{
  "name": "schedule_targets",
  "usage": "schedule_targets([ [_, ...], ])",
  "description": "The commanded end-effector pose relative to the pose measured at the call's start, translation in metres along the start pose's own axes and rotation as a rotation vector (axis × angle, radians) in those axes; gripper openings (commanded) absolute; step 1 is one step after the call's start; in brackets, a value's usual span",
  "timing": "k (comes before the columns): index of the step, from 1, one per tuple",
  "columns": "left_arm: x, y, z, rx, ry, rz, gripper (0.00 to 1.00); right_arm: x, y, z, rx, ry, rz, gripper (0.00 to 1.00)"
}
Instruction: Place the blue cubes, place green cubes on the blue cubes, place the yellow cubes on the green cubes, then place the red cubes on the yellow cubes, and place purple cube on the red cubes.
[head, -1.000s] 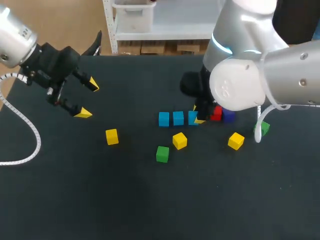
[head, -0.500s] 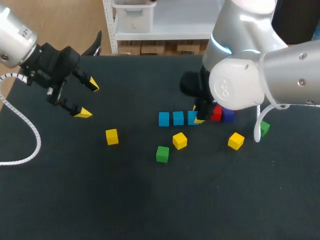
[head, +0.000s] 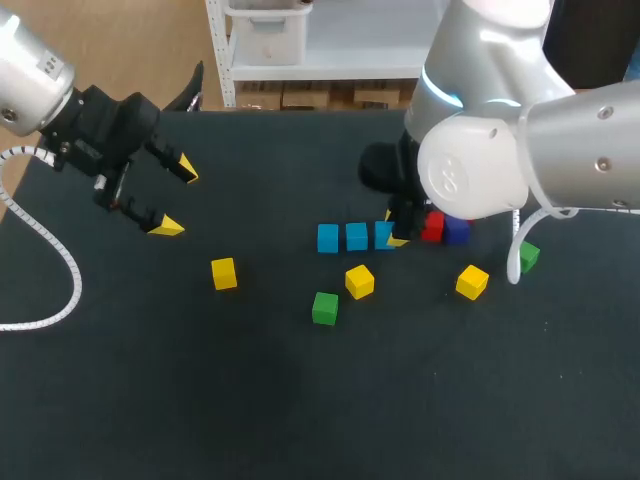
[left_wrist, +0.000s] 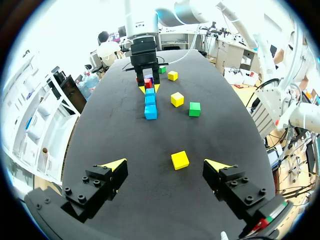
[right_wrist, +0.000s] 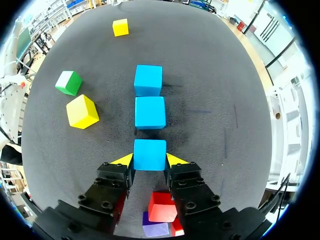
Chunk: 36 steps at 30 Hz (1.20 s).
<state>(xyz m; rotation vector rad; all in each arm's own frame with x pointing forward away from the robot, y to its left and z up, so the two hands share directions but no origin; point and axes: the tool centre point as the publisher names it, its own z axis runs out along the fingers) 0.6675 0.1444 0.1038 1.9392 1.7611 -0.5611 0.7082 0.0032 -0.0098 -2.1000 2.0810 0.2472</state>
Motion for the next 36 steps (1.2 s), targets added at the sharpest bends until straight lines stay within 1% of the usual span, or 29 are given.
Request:
schedule_targets([
  [1,0.001,0.0,0.0,-0.002,-0.004,0.004,1.0,0.0,-0.001,0.0,-0.002,-0.001,-0.001,0.29],
  [2,0.001,0.0,0.0,-0.002,-0.004,0.004,1.0,0.0,-0.001,0.0,-0.002,-0.001,-0.002,0.29],
  [3,0.001,0.0,0.0,-0.002,-0.004,0.004,1.0,0.0,-0.001,0.0,-0.003,-0.001,-0.003,0.33],
  [4,0.001,0.0,0.0,-0.002,-0.004,0.004,1.0,0.0,-0.001,0.0,-0.003,-0.001,-0.004,0.34],
  [6,0.001,0.0,0.0,-0.002,-0.004,0.004,1.0,0.0,-0.001,-0.001,-0.003,-0.001,-0.004,0.39],
  [8,0.001,0.0,0.0,-0.002,-0.004,0.004,1.0,-0.001,-0.001,-0.002,-0.003,-0.001,-0.004,0.5],
  [10,0.001,0.0,0.0,-0.002,-0.004,0.004,1.0,0.0,0.0,-0.004,-0.004,-0.002,-0.002,1.0],
  [12,0.001,0.0,0.0,-0.002,-0.004,0.004,1.0,0.001,0.002,-0.007,-0.002,-0.005,0.001,1.0],
  [14,0.001,0.0,0.0,-0.002,-0.004,0.004,1.0,0.002,0.004,-0.011,-0.001,-0.031,0.013,1.0],
  [18,0.001,0.0,0.0,-0.002,-0.004,0.004,1.0,0.005,0.011,-0.027,0.014,-0.065,0.011,1.0],
  [20,0.001,0.0,0.0,-0.002,-0.004,0.004,1.0,0.008,0.015,-0.037,0.02,-0.098,-0.018,1.0],
  [22,0.001,0.0,0.0,-0.002,-0.004,0.004,1.0,0.01,0.019,-0.046,0.001,-0.135,-0.076,1.0],
  [23,0.001,0.0,0.0,-0.002,-0.004,0.004,1.0,0.012,0.021,-0.049,-0.01,-0.178,-0.108,1.0],
  [24,0.001,0.0,0.0,-0.002,-0.004,0.004,1.0,0.013,0.024,-0.053,-0.035,-0.194,-0.154,1.0],
  [25,0.001,0.0,0.0,-0.002,-0.004,0.004,1.0,0.015,0.027,-0.056,-0.068,-0.189,-0.199,1.0],
  [26,0.001,0.0,0.0,-0.002,-0.004,0.004,1.0,0.017,0.029,-0.059,-0.09,-0.225,-0.247,1.0],
  [27,0.001,0.0,0.0,-0.002,-0.004,0.004,1.0,0.02,0.032,-0.064,-0.095,-0.224,-0.275,1.0],
  [28,0.001,0.0,0.0,-0.002,-0.004,0.004,1.0,0.025,0.034,-0.068,-0.122,-0.194,-0.309,1.0],
  [29,0.001,0.0,0.0,-0.002,-0.004,0.004,1.0,0.029,0.037,-0.073,-0.148,-0.207,-0.347,1.0],
  [30,0.001,0.0,0.0,-0.002,-0.004,0.004,1.0,0.034,0.04,-0.078,-0.157,-0.226,-0.363,1.0],
  [31,0.001,0.0,0.0,-0.002,-0.004,0.004,1.0,0.039,0.042,-0.083,-0.146,-0.214,-0.379,1.0],
  [32,0.001,0.0,0.0,-0.002,-0.004,0.004,1.0,0.045,0.044,-0.088,-0.157,-0.2,-0.417,1.0],
  [36,0.001,0.0,0.0,-0.002,-0.004,0.004,1.0,0.068,0.051,-0.102,-0.17,-0.181,-0.474,1.0],
])
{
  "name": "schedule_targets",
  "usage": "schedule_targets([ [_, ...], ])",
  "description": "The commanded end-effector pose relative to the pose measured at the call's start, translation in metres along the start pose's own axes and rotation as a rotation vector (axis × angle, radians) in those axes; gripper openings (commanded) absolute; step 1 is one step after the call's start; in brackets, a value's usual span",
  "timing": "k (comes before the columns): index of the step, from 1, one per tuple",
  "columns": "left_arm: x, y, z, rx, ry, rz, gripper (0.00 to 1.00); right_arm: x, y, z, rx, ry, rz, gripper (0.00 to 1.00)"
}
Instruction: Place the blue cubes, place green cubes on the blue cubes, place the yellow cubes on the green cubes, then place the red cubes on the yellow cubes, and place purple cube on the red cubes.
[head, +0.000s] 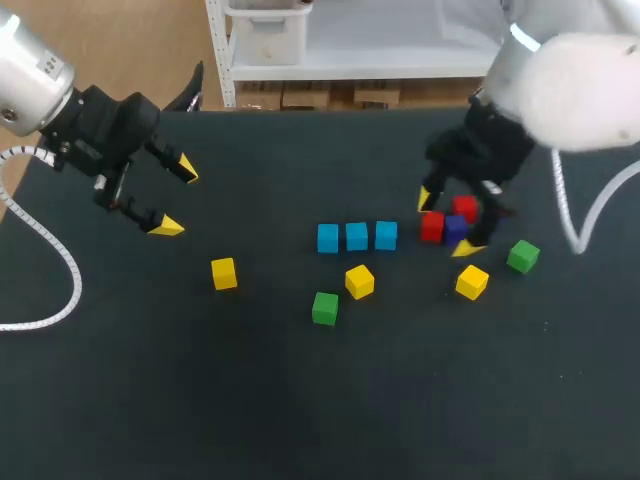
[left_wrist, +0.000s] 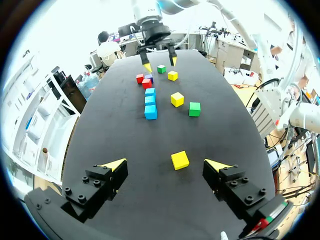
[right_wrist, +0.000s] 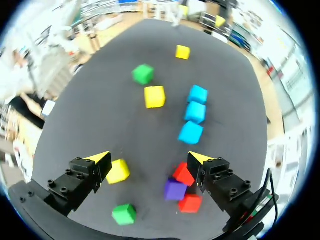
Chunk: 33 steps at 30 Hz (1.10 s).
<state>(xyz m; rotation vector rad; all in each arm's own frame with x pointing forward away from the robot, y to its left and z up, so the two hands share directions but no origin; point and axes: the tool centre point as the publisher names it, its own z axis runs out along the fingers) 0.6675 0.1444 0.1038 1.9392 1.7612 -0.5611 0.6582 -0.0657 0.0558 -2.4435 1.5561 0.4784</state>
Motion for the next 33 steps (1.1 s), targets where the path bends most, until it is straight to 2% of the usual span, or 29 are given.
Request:
schedule_targets([
  [1,0.001,0.0,0.0,-0.002,-0.004,0.004,1.0,0.014,0.014,-0.026,-0.03,-0.043,-0.092,1.0],
  [7,0.001,0.0,0.0,-0.002,-0.004,0.004,1.0,0.037,0.037,-0.034,-0.036,0.016,-0.12,1.0],
  [16,0.001,0.0,0.0,-0.002,-0.004,0.004,1.0,0.077,0.061,-0.017,-0.034,0.003,-0.168,1.0],
  [23,0.001,0.0,0.0,-0.002,-0.004,0.004,1.0,0.112,0.059,0.001,-0.048,0.004,-0.22,1.0],
  [33,0.001,0.0,0.0,-0.002,-0.004,0.004,1.0,0.136,0.045,-0.001,-0.05,0.022,-0.307,1.0],
])
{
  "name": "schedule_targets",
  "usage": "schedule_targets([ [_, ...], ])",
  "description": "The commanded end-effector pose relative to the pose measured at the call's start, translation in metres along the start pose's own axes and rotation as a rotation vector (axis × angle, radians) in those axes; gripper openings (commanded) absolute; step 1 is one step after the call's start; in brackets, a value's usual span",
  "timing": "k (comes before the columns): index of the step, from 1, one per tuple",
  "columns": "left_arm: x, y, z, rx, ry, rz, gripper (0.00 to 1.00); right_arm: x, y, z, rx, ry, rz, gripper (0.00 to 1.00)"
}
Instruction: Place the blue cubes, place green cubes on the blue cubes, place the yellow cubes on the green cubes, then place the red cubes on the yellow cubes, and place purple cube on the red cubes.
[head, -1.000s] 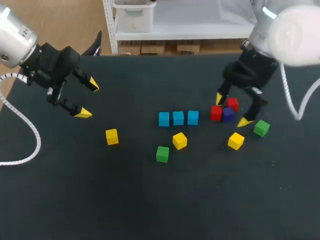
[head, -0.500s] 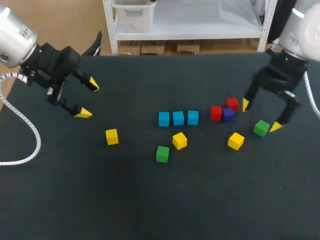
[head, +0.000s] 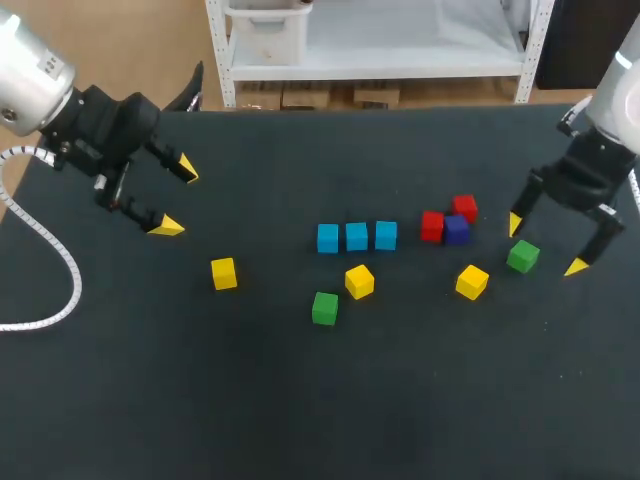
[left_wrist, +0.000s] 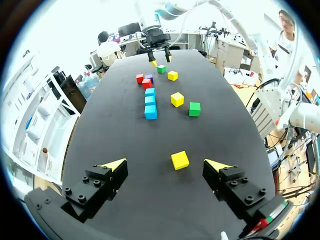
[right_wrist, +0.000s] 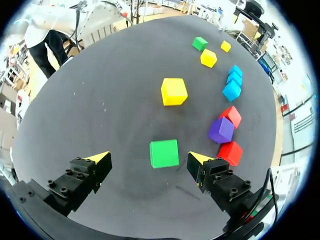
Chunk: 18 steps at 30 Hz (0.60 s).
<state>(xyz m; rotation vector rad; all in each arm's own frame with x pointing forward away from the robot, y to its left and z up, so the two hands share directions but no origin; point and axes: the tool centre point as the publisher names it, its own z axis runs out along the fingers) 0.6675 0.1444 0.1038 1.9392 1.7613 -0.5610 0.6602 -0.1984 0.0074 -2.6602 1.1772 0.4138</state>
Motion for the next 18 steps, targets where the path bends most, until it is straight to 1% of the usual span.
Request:
schedule_targets([
  [1,0.001,0.0,0.0,-0.002,-0.004,0.004,1.0,0.008,-0.008,0.0,-0.013,-0.015,-0.018,1.0],
  [13,0.001,0.0,0.0,-0.002,-0.004,0.004,1.0,0.007,-0.017,0.01,-0.027,-0.026,-0.057,1.0],
  [14,0.001,0.0,0.0,-0.002,-0.004,0.004,1.0,0.006,-0.018,0.011,-0.028,-0.026,-0.057,0.97],
  [17,0.001,0.0,0.0,-0.002,-0.004,0.004,1.0,0.005,-0.019,0.012,-0.033,-0.026,-0.061,0.94],
  [18,0.001,0.0,0.0,-0.002,-0.004,0.004,1.0,0.005,-0.019,0.012,-0.035,-0.026,-0.062,0.89],
])
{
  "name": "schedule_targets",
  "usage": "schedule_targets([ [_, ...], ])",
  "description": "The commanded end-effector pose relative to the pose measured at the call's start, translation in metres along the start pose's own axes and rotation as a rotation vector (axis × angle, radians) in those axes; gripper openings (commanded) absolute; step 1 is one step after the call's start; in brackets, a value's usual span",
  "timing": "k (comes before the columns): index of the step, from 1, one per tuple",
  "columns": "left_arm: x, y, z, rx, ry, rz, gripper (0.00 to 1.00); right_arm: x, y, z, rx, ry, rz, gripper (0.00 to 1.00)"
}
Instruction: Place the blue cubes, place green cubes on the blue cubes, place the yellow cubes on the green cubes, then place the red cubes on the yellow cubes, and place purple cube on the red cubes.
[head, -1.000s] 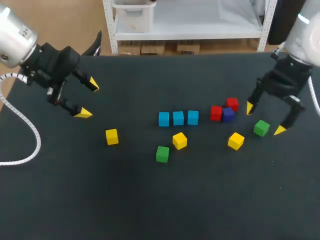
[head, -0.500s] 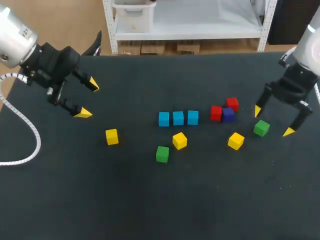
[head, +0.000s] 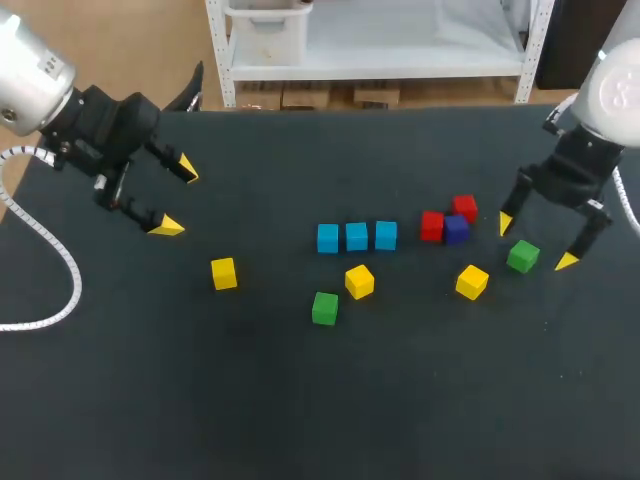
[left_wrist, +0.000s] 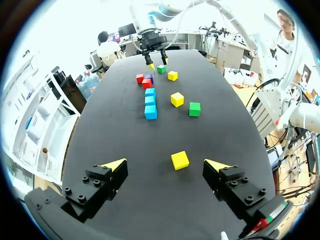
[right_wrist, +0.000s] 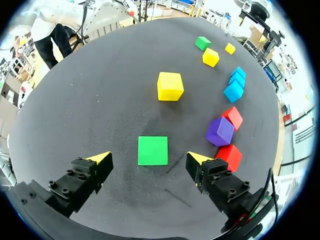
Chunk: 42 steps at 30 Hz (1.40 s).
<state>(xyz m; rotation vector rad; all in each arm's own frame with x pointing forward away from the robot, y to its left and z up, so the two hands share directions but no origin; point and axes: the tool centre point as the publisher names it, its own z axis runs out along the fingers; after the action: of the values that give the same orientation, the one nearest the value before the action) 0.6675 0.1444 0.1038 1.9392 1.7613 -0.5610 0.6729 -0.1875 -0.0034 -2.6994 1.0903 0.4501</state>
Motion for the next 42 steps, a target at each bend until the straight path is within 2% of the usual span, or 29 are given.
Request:
schedule_targets([
  [1,0.001,0.0,0.0,-0.002,-0.004,0.004,1.0,0.0,-0.004,0.0,-0.011,-0.005,-0.005,0.83],
  [2,0.001,0.0,0.0,-0.002,-0.004,0.004,1.0,0.0,-0.004,0.0,-0.017,-0.005,-0.008,0.72],
  [3,0.001,0.0,0.0,-0.002,-0.004,0.004,1.0,0.0,-0.005,0.001,-0.021,-0.004,-0.01,0.47],
  [5,0.001,0.0,0.0,-0.002,-0.004,0.004,1.0,-0.002,-0.006,0.001,-0.035,-0.001,-0.017,0.37],
  [8,0.001,0.0,0.0,-0.002,-0.004,0.004,1.0,-0.005,-0.007,0.002,-0.053,0.005,-0.032,0.31],
  [10,0.001,0.0,0.0,-0.002,-0.004,0.004,1.0,-0.005,-0.008,0.003,-0.056,0.004,-0.034,0.24],
  [11,0.001,0.0,0.0,-0.002,-0.004,0.004,1.0,-0.005,-0.008,0.004,-0.059,0.004,-0.035,0.16],
  [12,0.001,0.0,0.0,-0.002,-0.004,0.004,1.0,-0.006,-0.008,0.004,-0.06,0.005,-0.036,0.0],
  [16,0.001,0.0,0.0,-0.002,-0.004,0.004,1.0,-0.012,-0.008,0.002,-0.056,-0.001,-0.028,0.0],
  [19,0.001,0.0,0.0,-0.002,-0.004,0.004,1.0,-0.02,-0.007,-0.008,-0.01,-0.015,0.045,0.0],
  [20,0.001,0.0,0.0,-0.002,-0.004,0.004,1.0,-0.022,-0.007,-0.011,0.01,-0.005,0.101,0.0],
  [22,0.001,0.0,0.0,-0.002,-0.004,0.004,1.0,-0.024,-0.006,-0.019,0.089,-0.044,0.287,0.0],
  [23,0.001,0.0,0.0,-0.002,-0.004,0.004,1.0,-0.025,-0.006,-0.021,0.103,-0.006,0.36,0.0],
  [25,0.001,0.0,0.0,-0.002,-0.004,0.004,1.0,-0.033,-0.008,-0.027,0.183,-0.019,0.477,0.0],
  [29,0.001,0.0,0.0,-0.002,-0.004,0.004,1.0,-0.053,-0.02,-0.033,0.3,-0.022,0.628,0.0],
  [32,0.001,0.0,0.0,-0.002,-0.004,0.004,1.0,-0.066,-0.032,-0.035,0.362,-0.077,0.72,0.0],
  [35,0.001,0.0,0.0,-0.002,-0.004,0.004,1.0,-0.075,-0.046,-0.041,0.38,-0.061,0.747,0.0],
  [42,0.001,0.0,0.0,-0.002,-0.004,0.004,1.0,-0.093,-0.083,-0.036,0.354,-0.069,0.729,0.0],
])
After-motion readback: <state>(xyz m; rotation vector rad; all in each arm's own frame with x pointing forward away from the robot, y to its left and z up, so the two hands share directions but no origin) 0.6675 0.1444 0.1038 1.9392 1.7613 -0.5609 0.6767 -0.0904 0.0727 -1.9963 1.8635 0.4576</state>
